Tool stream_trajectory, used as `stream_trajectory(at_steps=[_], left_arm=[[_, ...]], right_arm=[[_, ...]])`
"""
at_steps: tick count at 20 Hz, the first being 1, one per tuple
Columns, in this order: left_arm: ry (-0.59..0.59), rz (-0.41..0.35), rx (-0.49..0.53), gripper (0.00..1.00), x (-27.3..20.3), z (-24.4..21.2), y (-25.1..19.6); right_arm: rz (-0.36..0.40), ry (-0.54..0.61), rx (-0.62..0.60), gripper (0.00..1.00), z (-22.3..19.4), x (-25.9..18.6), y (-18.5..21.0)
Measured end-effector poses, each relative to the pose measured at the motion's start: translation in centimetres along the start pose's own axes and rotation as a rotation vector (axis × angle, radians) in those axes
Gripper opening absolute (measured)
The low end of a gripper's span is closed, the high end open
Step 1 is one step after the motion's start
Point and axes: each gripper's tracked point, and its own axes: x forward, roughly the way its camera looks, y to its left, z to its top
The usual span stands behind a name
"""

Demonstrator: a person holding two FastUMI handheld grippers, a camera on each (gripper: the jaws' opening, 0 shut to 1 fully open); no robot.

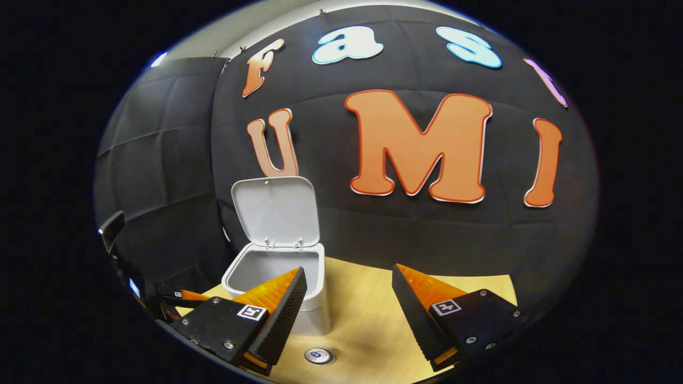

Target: Press the lid of the desktop garbage bin to open it, pick up the crumpled paper on the desktop and throw it into the bin, then pick up the pop can on the desktop and drop it into the bin, and finally close the garbage bin lid.

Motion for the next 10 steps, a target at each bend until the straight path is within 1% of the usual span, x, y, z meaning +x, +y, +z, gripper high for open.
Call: stream_trajectory(at_steps=[1,2,3,5,6,8,9,10], left_arm=[[0.012,-0.026,0.000,0.95,0.6,-0.5,-1.0],[0.018,-0.047,0.001,0.95,1.1,-1.1,-1.8],[0.026,-0.068,0.007,0.95,1.7,-1.5,-2.8],[0.051,-0.095,0.023,0.95,2.9,-2.8,-4.2],[0.065,-0.110,0.032,0.95,3.5,-3.6,-5.1],[0.094,-0.139,0.040,0.95,4.8,-5.1,-6.4],[0.113,-0.148,0.036,0.96,5.4,-6.0,-7.0],[0.145,-0.150,0.032,0.95,6.1,-7.1,-7.2]], right_arm=[[-0.013,-0.004,0.000,1.00,-0.1,-0.9,-0.8],[-0.026,-0.008,0.004,1.00,-0.2,-1.7,-1.5],[-0.037,-0.009,0.009,0.96,-0.4,-2.3,-2.2],[-0.061,-0.007,0.017,0.96,-0.9,-3.5,-3.6],[-0.073,-0.005,0.020,1.00,-1.1,-4.0,-4.3],[-0.095,-0.002,0.031,1.00,-1.6,-5.0,-5.6],[-0.104,-0.001,0.039,0.96,-1.8,-5.5,-6.3],[-0.111,0.001,0.046,0.96,-2.0,-6.0,-6.8]])
